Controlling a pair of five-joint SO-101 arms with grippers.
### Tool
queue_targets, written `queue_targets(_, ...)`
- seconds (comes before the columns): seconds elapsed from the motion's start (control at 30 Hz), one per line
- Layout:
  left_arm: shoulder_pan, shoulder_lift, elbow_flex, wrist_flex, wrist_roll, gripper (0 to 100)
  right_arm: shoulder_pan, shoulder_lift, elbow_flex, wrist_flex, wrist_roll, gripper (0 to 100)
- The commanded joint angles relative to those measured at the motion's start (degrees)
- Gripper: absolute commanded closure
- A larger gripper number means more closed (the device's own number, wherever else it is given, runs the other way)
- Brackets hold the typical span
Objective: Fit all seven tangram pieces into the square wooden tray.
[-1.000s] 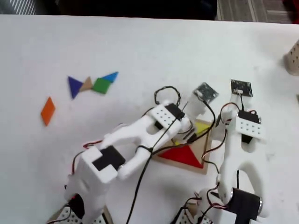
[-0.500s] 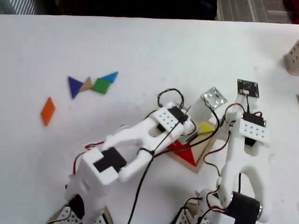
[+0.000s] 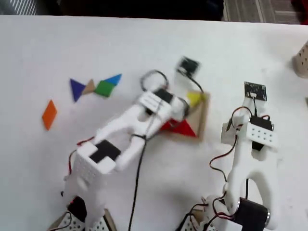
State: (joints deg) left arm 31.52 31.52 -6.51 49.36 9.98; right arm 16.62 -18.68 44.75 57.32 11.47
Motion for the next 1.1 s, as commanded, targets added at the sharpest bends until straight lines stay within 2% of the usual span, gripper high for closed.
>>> queue_targets(0.0,-5.6,-0.8,-5.6,-1.6,3.4,98,0.6,-2.4,-0.3,0.0,0.2,96.7)
queue_targets(0.63,-12.7,-2.1,-6.2,-1.2,4.7,98,0.2,-2.9,1.3,-1.6,0.6,96.7)
queue_targets(0.83,-11.8,-10.3,-3.4,3.5,4.7,98,0.2,-2.9,1.5,-2.1,0.5,96.7)
queue_targets(1.07,-12.4,-21.6,5.9,3.8,4.7,98,0.1,-2.9,1.5,-2.1,0.4,96.7)
